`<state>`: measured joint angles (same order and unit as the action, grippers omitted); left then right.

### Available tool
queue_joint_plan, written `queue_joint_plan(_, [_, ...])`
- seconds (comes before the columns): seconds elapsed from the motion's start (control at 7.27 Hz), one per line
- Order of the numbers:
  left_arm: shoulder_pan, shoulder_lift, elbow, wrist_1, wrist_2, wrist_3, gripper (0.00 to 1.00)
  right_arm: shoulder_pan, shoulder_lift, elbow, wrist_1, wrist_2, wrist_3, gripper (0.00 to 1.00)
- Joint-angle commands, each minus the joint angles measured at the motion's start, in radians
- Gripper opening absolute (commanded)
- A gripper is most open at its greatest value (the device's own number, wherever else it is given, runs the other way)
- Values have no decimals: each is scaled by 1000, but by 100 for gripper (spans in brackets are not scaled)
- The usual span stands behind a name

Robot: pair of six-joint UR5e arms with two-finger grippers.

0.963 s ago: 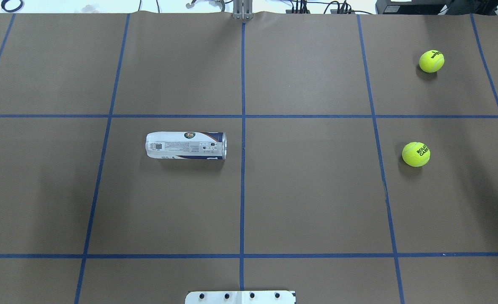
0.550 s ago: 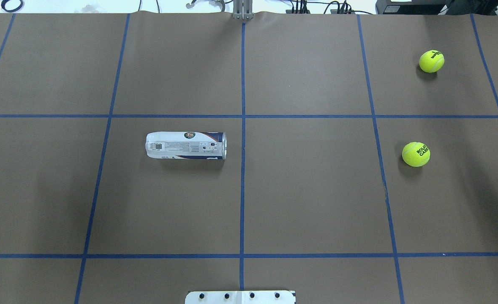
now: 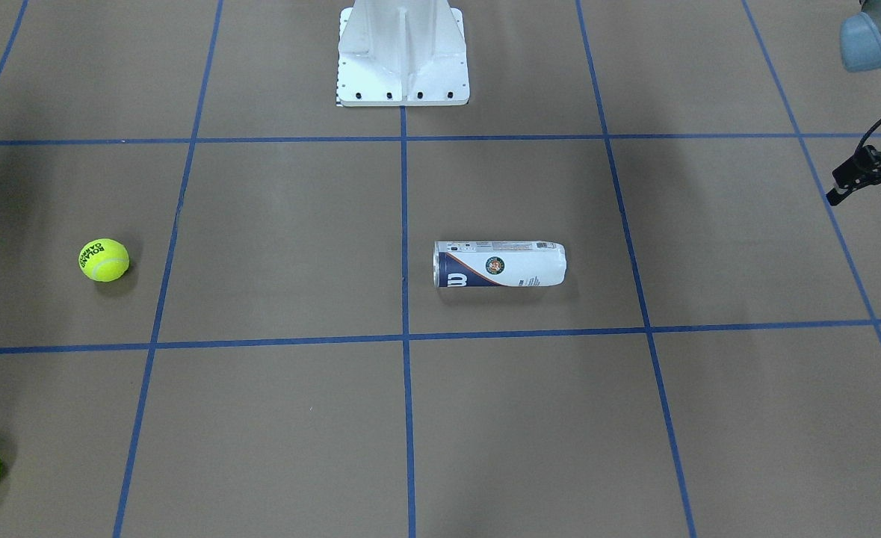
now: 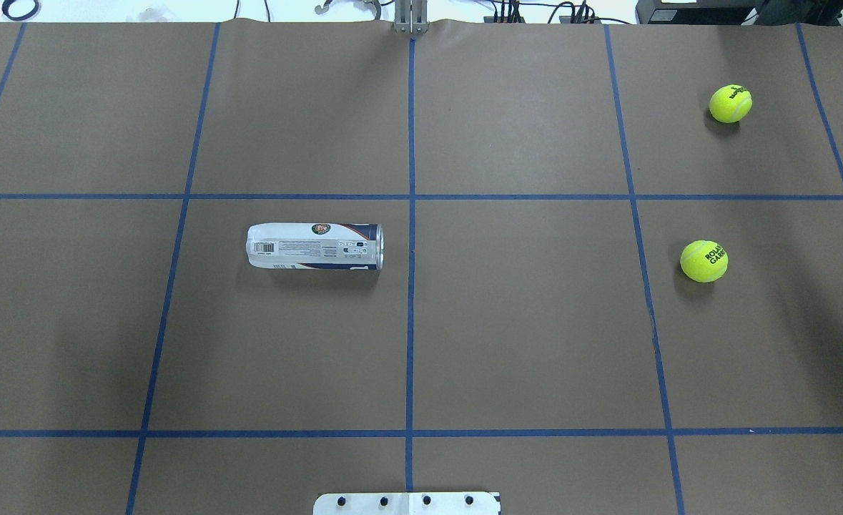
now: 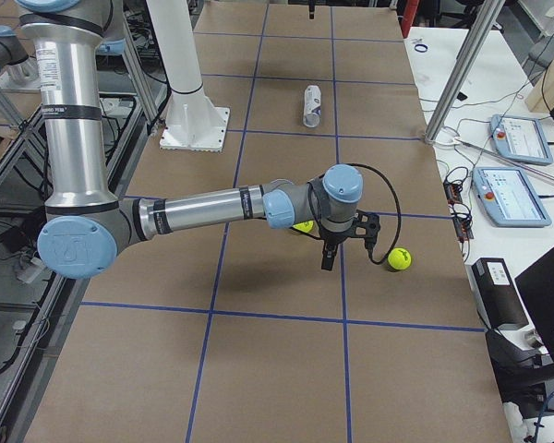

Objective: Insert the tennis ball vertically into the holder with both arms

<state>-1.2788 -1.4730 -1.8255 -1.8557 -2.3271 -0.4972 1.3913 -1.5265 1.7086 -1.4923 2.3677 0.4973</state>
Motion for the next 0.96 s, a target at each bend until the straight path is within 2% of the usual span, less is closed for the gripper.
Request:
queue_joint_plan(0.0, [37, -51, -5, -29, -38, 0, 99, 0, -3, 2, 1, 1, 1, 99])
queue_joint_plan(0.14, [61, -58, -18, -136, -40, 2, 90, 0, -3, 2, 1, 1, 1, 99])
queue_joint_plan(0.28, [73, -64, -15, -178, -41, -3, 90, 0, -1, 2, 3, -1, 1, 99])
queue_joint_plan(0.41, [116, -114, -9, -203, -28, 3, 96, 0, -1, 2, 3, -1, 1, 99])
queue_joint_plan(0.55, [177, -219, -6, -200, -26, 3, 99, 0, -4, 15, 1, 1, 1, 99])
queue_joint_plan(0.69, [306, -304, 3, -194, -23, 3, 99, 0, -4, 19, 0, 1, 3, 99])
queue_joint_plan(0.83, [364, -396, 20, -174, 54, 3, 100, 2, -6, 22, 0, 1, 3, 99])
